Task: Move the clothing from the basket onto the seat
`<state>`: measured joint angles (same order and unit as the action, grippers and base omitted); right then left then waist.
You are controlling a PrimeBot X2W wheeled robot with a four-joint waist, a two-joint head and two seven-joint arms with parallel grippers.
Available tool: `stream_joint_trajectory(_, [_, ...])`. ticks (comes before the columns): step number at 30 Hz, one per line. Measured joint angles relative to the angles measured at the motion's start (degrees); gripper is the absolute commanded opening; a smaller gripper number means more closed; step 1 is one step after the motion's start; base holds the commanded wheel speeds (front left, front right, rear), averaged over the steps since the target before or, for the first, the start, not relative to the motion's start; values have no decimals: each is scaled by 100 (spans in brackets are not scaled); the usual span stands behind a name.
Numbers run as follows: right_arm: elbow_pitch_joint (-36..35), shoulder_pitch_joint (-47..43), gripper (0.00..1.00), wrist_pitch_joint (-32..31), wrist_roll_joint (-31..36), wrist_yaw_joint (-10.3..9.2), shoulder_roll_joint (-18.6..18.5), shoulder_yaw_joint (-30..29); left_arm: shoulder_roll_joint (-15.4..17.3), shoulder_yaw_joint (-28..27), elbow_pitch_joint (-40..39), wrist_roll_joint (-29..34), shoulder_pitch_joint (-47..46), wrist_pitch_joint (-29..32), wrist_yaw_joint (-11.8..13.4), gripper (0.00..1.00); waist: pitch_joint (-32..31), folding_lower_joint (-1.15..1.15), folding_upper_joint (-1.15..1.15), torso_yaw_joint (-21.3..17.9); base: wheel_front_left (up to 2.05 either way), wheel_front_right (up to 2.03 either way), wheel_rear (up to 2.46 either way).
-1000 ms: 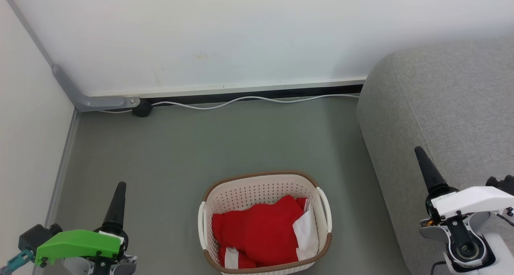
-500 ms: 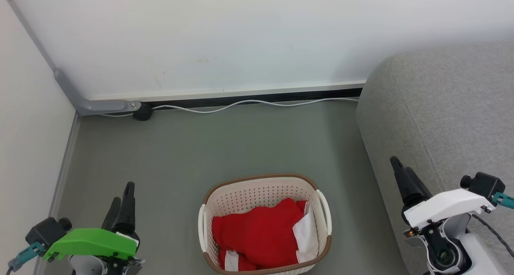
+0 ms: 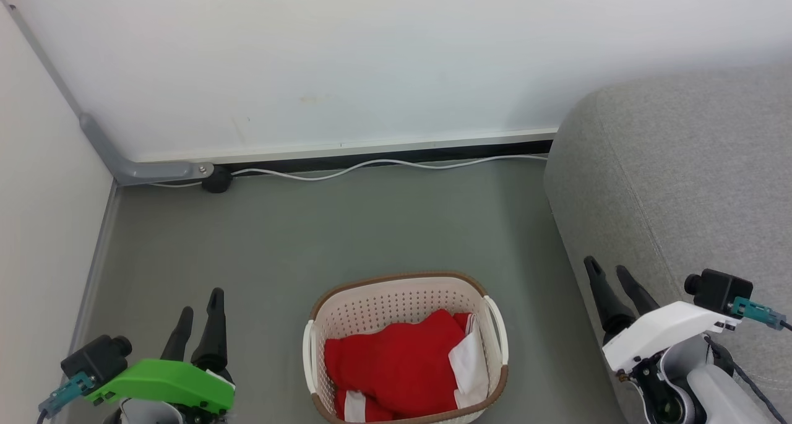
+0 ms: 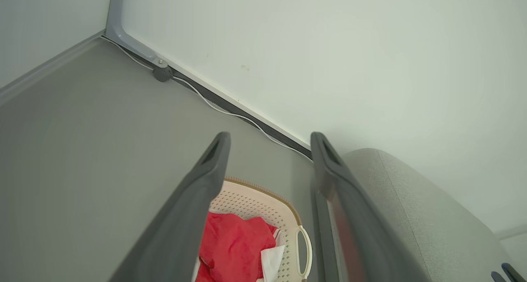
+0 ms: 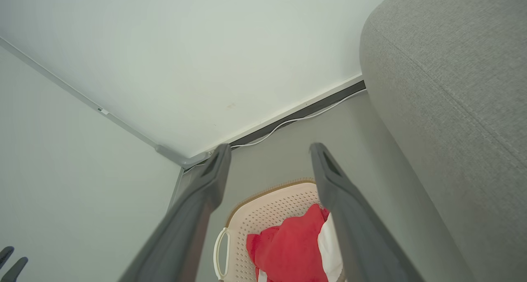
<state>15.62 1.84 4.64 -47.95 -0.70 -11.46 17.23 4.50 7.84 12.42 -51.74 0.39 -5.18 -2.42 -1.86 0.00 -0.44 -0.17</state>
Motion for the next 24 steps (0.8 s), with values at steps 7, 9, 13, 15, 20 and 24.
stream_joint_trajectory(7, [51, 0, 100, 153, 435, -103, -98, 182, 1, 88, -62, 489, 25, -153, 36, 100, -19, 0, 0, -14, 0, 0, 0])
stream_joint_trajectory(9, [58, 0, 100, 192, 579, -145, -110, 234, 1, 116, -85, 713, 42, -183, 42, 100, -20, 0, 0, -16, 0, 0, 0])
stream_joint_trajectory(13, [91, 0, 100, 291, 882, -201, -152, 356, 2, 171, -126, 1100, 119, -281, 43, 100, -18, 0, 0, -19, 0, 0, 0])
stream_joint_trajectory(15, [107, 0, 100, 342, 1021, -241, -191, 397, 2, 186, -151, 1196, 130, -330, 43, 100, -18, 0, 0, -20, 0, 0, 0])
stream_joint_trajectory(20, [143, 0, 100, 437, 1326, -301, -265, 480, 5, 229, -185, 1590, 143, -403, 44, 100, -18, 0, 0, -34, 0, 0, 0])
stream_joint_trajectory(24, [163, 2, 100, 517, 1586, -348, -326, 536, 13, 264, -216, 1894, 177, -504, 58, 100, -3, 0, 0, -59, 0, 0, 0])
